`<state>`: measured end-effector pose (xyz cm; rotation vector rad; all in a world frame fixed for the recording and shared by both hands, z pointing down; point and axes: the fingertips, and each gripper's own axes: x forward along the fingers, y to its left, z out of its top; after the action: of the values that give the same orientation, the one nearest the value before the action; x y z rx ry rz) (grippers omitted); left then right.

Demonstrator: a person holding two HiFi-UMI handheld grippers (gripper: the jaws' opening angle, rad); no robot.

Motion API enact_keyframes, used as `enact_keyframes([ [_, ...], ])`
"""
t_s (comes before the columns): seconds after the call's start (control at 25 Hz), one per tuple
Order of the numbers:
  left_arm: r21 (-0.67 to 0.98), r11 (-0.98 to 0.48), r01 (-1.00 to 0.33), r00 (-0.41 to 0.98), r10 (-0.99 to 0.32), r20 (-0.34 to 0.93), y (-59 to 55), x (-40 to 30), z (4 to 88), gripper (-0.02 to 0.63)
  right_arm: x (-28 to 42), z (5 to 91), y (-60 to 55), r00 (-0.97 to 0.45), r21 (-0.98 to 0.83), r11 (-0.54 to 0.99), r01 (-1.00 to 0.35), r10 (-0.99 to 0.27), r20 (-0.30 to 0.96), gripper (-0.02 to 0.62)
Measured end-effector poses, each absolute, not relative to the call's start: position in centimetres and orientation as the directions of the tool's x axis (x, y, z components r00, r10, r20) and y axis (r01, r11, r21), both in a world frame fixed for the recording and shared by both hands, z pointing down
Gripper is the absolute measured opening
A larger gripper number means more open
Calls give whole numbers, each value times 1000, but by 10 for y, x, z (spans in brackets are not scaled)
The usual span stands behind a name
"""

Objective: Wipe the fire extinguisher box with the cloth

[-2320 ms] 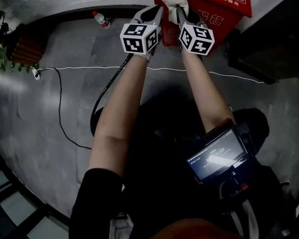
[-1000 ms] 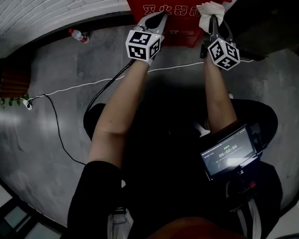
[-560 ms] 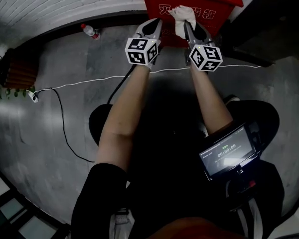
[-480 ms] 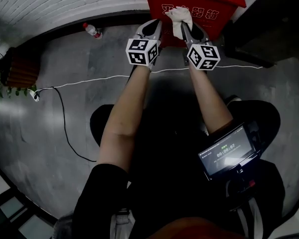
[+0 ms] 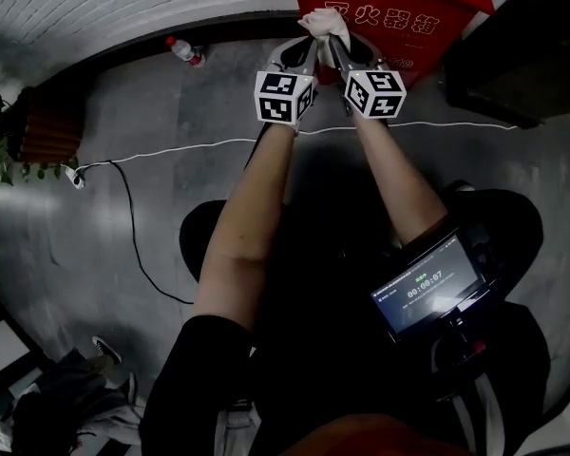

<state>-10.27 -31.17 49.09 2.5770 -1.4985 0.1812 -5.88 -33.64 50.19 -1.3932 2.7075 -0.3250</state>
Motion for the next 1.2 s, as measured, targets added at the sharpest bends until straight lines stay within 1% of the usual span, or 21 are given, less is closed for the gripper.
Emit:
enact_keyframes([
  [0.24,121,-459,-880,474,-861,185,-333,-92,500,-2,-49,517,-354,-539,-219,517,-827,-841,51,97],
  [0.44,128,-495,-859,511,-841,180,-336,-68,500,-2,-28,512,-352,-499,-201,483,-852,-865,39,98],
  [0.56,126,-532,-837,546,-822,160,-331,-48,488,-1,-6,501,-345,-466,-205,452,-868,-885,23,98],
  [0.8,107,-596,-796,606,-783,141,-336,-3,492,-2,44,510,-353,-406,-211,393,-895,-914,19,98],
  [1.2,140,-610,-780,625,-771,121,-348,40,490,-2,141,516,-352,-291,-193,279,-941,-956,33,98],
])
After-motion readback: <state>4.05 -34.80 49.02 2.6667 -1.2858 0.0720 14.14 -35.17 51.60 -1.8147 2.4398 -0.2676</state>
